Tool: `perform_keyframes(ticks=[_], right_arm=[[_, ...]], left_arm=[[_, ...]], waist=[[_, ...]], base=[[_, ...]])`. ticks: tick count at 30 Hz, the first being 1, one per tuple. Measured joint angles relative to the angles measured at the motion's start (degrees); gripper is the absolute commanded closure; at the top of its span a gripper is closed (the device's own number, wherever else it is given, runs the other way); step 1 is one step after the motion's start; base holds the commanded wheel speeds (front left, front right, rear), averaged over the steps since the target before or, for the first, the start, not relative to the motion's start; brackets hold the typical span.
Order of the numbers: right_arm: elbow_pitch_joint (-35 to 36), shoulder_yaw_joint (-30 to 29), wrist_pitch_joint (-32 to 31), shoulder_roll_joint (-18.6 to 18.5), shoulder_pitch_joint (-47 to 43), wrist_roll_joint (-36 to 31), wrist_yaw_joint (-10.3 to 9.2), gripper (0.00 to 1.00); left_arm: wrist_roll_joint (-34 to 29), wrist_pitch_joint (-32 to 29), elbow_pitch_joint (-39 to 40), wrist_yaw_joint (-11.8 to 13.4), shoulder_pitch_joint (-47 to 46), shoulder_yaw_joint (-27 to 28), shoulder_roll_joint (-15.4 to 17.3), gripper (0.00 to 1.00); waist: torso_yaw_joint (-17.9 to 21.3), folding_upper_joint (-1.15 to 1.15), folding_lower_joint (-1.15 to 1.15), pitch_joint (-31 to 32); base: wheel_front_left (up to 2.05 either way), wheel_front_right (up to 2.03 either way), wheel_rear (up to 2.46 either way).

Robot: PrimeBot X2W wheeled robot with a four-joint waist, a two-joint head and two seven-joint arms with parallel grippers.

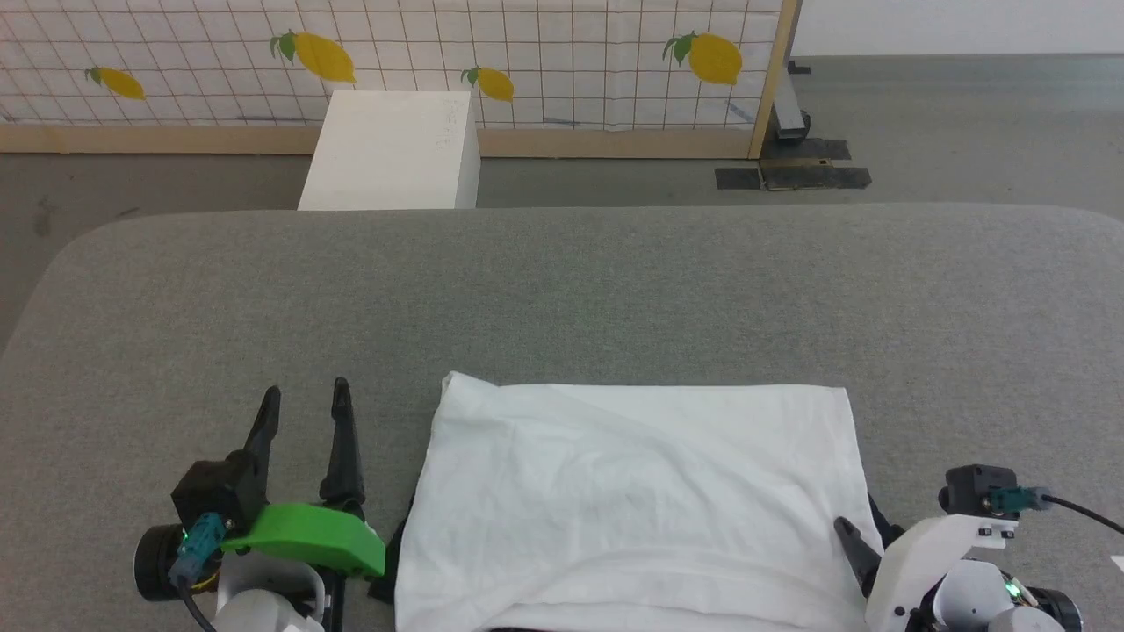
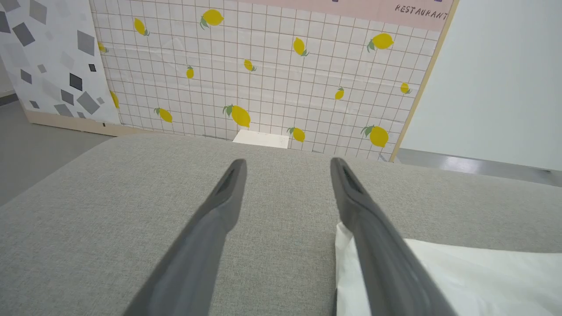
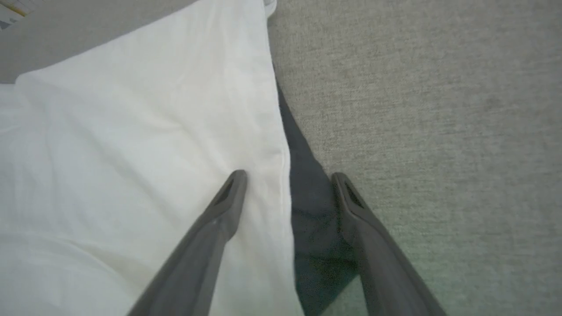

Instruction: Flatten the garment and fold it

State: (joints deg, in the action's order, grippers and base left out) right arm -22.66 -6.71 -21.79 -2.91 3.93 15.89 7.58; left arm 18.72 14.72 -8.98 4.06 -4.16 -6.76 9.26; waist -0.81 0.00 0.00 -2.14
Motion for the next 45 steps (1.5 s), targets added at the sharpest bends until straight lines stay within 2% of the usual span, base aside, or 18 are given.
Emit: perform_keyframes(ticks=[3,4,5,7,10,14,22,26,31,35,39,42,45], right_arm=[[-0.86,0.75,-3.52,-0.24,1.03,-0.86,0.00,0.00],[-0.85,1.11,-5.03,-0.48,1.29,-0.65,-0.01,0.12],[-0.69,1.38,-6.30,-0.65,1.41,-0.24,-0.02,0.45],[-0.09,1.53,-7.49,-0.65,1.36,-0.16,-0.01,1.00],[1.22,0.66,-7.95,-0.20,0.85,-0.18,0.00,1.00],[3.26,-3.49,-7.37,0.47,-0.16,-1.37,0.04,1.00],[7.82,-16.89,-5.14,0.26,-1.14,-11.34,0.03,1.00],[10.02,-18.34,-5.27,0.10,-1.43,-13.35,0.03,1.00],[17.55,-12.89,-7.94,0.04,-3.99,-10.62,0.00,1.00],[28.63,-5.02,-12.23,0.05,-7.15,-7.10,0.00,1.00],[38.10,3.85,-15.29,0.02,-8.14,-6.80,0.00,1.00],[40.28,10.46,-16.14,0.03,-7.30,-7.55,0.00,1.00],[39.32,16.81,-16.53,0.04,-4.85,-8.49,0.00,1.00]], left_arm=[[-0.26,0.00,-0.20,-0.57,0.04,0.65,-0.45,0.00],[-0.35,0.01,-0.41,-0.86,0.07,0.81,-0.55,0.00],[-0.54,0.01,-0.64,-1.07,0.09,0.94,-0.66,0.00],[-0.69,0.01,-0.96,-1.52,0.13,1.29,-0.97,0.00],[-1.57,0.01,-1.34,-1.83,0.35,1.90,-1.46,0.00],[-2.10,0.01,-1.34,-2.08,0.37,2.52,-2.05,0.00],[-2.75,0.01,-1.33,-2.99,0.41,3.47,-2.75,0.00],[-3.12,0.01,-1.46,-3.52,0.42,3.69,-3.20,0.00],[-3.35,0.01,-1.82,-4.02,0.57,3.99,-3.32,0.00],[-3.63,0.01,-2.04,-4.05,0.64,4.10,-3.34,0.00],[-3.69,0.01,-2.41,-4.39,0.65,3.98,-3.43,0.00],[-3.69,0.01,-2.49,-4.50,0.63,3.89,-3.50,0.00],[-3.70,0.01,-2.69,-4.75,0.52,3.63,-3.64,0.00]], waist=[[-0.24,0.00,0.00,0.03],[-0.34,0.00,0.00,0.08],[-0.44,0.00,0.00,0.13],[-0.58,0.00,0.00,0.16],[-0.62,0.00,0.00,0.06],[-0.56,0.00,0.00,-0.30],[-0.37,0.00,0.00,-0.64],[-0.37,0.00,0.00,-0.58],[-0.47,0.00,0.00,-0.10],[-0.50,0.00,0.00,0.26],[-0.88,0.00,0.00,0.35],[-1.20,0.00,0.00,0.04],[-1.77,0.00,0.00,-0.46]], base=[[0.00,0.00,0.00],[0.00,0.00,0.00],[0.00,0.00,0.00],[0.00,0.00,0.00],[0.00,0.00,0.00],[0.00,0.00,0.00],[0.00,0.00,0.00],[0.00,0.00,0.00],[0.00,0.00,0.00],[0.00,0.00,0.00],[0.00,0.00,0.00],[0.00,0.00,0.00],[0.00,0.00,0.00]])
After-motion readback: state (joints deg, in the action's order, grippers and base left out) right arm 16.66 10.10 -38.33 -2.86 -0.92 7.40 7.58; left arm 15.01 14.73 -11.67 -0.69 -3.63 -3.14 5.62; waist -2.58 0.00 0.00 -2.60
